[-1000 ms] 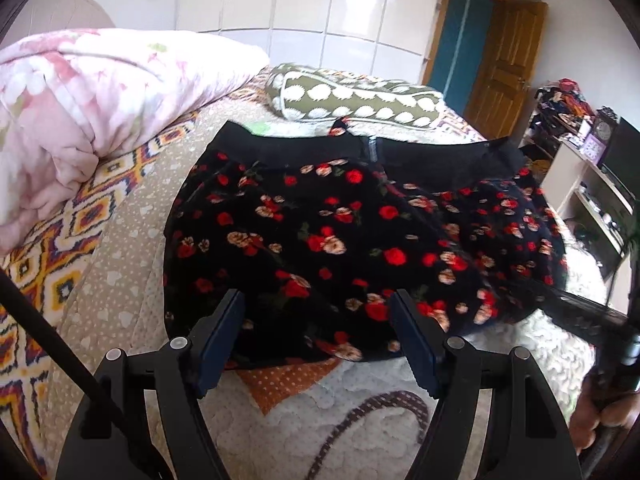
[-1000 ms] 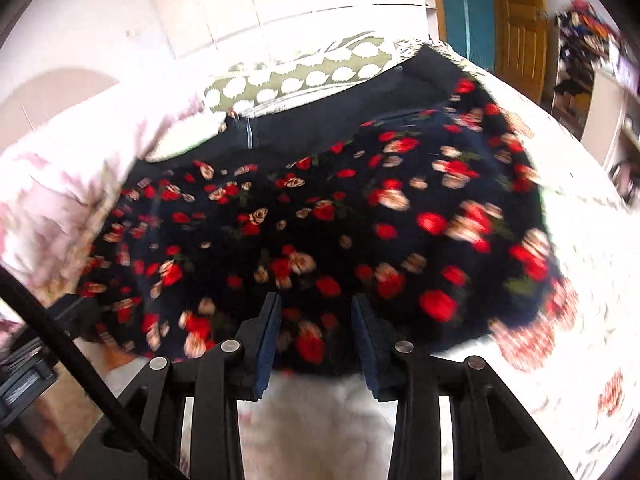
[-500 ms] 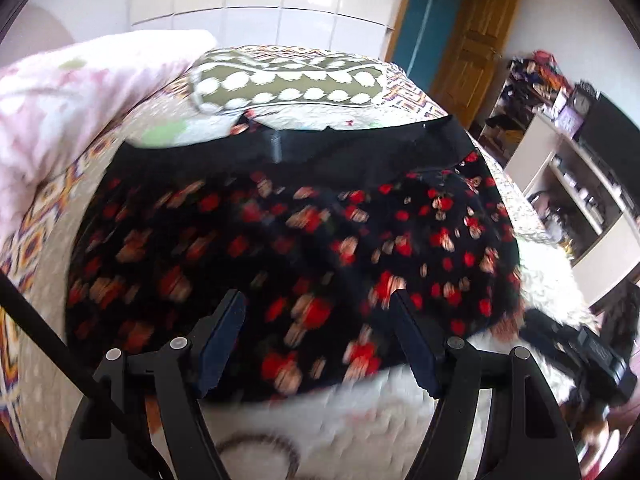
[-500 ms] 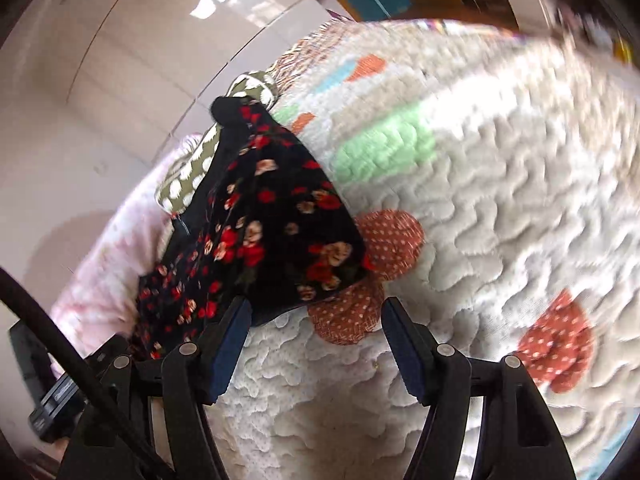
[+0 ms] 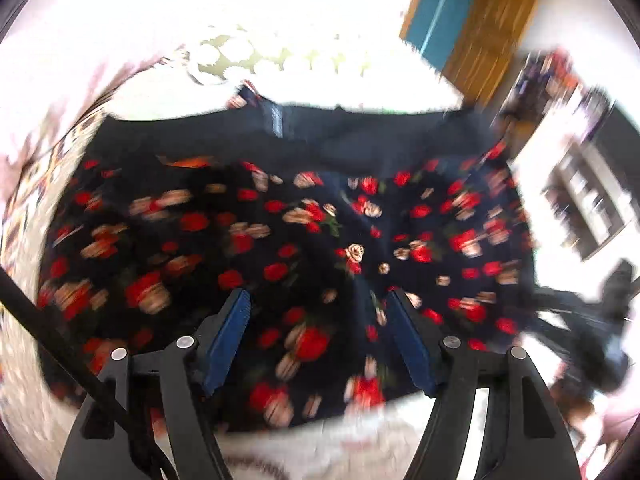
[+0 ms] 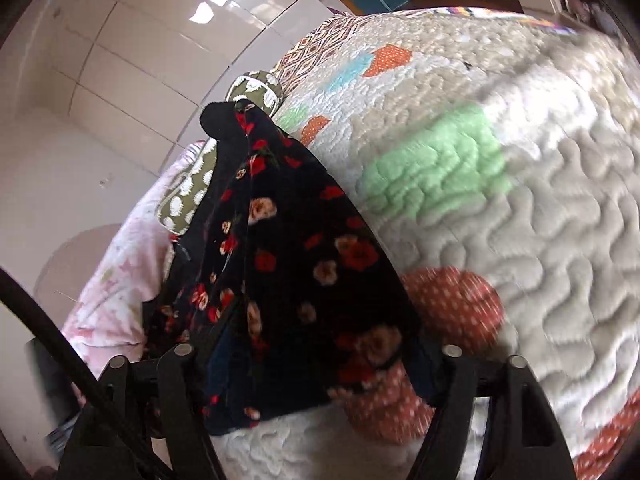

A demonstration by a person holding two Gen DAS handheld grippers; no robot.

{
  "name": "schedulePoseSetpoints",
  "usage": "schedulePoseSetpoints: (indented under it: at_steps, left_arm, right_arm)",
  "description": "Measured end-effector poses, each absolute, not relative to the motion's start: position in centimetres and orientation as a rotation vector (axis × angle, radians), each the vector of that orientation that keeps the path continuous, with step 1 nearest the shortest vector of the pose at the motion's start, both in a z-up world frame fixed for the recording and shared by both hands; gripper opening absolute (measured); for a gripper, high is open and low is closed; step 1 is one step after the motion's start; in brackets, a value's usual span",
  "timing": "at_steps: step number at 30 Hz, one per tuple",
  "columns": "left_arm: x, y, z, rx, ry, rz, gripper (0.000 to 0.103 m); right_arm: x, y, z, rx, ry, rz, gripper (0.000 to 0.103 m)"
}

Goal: Fold large clothes

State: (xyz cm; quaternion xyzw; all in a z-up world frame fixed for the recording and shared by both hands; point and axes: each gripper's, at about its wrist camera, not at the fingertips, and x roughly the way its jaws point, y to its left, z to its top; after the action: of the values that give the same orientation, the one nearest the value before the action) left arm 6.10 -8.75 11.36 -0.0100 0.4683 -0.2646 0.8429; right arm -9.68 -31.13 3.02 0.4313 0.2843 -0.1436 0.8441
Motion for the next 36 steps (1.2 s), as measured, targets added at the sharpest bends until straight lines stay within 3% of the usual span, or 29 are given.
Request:
schedulePoseSetpoints:
  at_steps: [3,7,12,15,21,22,24,26,27,36]
  left_arm:
    - [4.5,-2.0,13.0,-0.143,0.946,-0.542,0.071]
    - [4.5,7.0,13.7,-0.185,0.818,-0.398,0.071]
    - [6.5,15.9,13.1,-0.296,0.793,-0.241,0.071]
    - [7.2,19.8,13.4,-0.384,0.76,-0.177,0.071]
    - [8.0,26.2,13.5,-0.469,0.752,-0.095,0.071]
    - [8.3,26.9,13.3,-0.491,0.755,-0.1,0.071]
    - [8.5,27.4,13.1,-0.52,0.76,-0.115,0.071]
    - [8.5,27.2,13.1,-0.547,0.765,-0.141,0.071]
    - [8.7,26.9,13.0,-0.556,0.769,-0.158,0.071]
    - [10.4,13.4,12.1,-0.436,0.875,-0.515,0.079]
  right_arm:
    - [-7.6,-30.4,4.8,0.796,0.675,-0.352,0.028]
    - [-4.2,-25.5,10.0,0.485,0.695,-0.423,0.024]
    - [2.2,-14.9,15.0,0.227,0.657,-0.265,0.022]
    - [5.7,-6.8,13.9,0.051,0.699,-0.124,0.021]
    - [7.0,2.0,6.6,-0.088,0.834,0.089,0.017]
    - [6.6,2.9,5.9,-0.127,0.834,0.101,0.018]
    - [5.1,3.5,6.0,-0.194,0.796,0.093,0.028]
    - [3.6,2.8,6.7,-0.177,0.778,0.114,0.049]
    - [2.4,2.1,7.4,-0.161,0.767,0.122,0.052]
    - [-6.6,-7.3,11.4,0.056,0.741,0.047,0.055]
